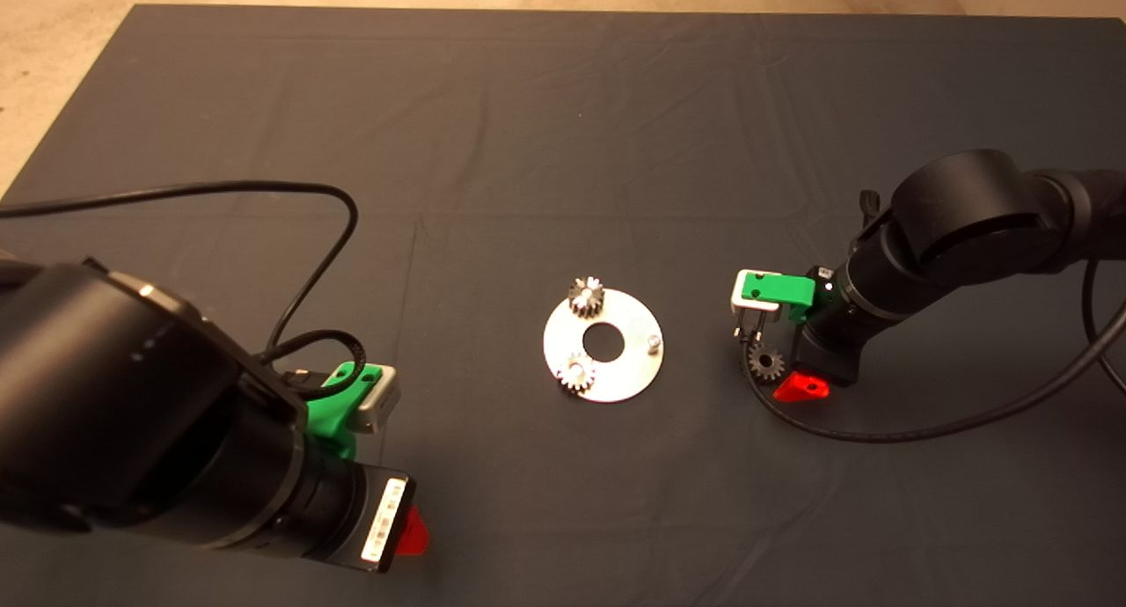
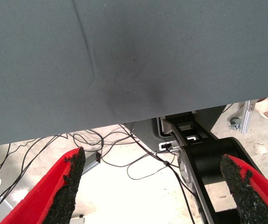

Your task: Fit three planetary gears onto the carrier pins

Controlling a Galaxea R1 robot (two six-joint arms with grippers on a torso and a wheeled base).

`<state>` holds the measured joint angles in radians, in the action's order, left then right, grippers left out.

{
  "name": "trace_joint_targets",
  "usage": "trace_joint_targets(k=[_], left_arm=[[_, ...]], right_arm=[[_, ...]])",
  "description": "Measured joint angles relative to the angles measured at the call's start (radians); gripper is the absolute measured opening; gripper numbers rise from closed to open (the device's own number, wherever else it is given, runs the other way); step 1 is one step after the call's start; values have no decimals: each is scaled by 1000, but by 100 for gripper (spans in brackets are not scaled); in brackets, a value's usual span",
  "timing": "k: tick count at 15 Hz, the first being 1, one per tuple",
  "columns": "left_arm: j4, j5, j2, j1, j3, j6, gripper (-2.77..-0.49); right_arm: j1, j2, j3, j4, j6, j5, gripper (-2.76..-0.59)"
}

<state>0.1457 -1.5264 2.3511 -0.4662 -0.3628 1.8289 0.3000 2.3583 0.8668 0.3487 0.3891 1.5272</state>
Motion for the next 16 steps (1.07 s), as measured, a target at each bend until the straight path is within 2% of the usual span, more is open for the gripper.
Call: trace_joint_targets(k=[5, 10, 12, 14, 16], left_arm=[[-2, 0, 0, 0, 0, 0, -122], [-7, 0, 0, 0, 0, 2, -122], [-12, 0, 0, 0, 1, 8, -122], [-22, 0, -2, 0, 3, 11, -122], [-32, 0, -3, 0, 5, 12, -122]], right_arm=[[-35, 5, 0, 7, 0, 0, -71], [-59, 9, 0, 10, 0, 2, -76], [-59, 19, 0, 11, 0, 0, -77], [-59, 31, 2, 12, 0, 0, -90], [-59, 41, 10, 12, 1, 1, -90]])
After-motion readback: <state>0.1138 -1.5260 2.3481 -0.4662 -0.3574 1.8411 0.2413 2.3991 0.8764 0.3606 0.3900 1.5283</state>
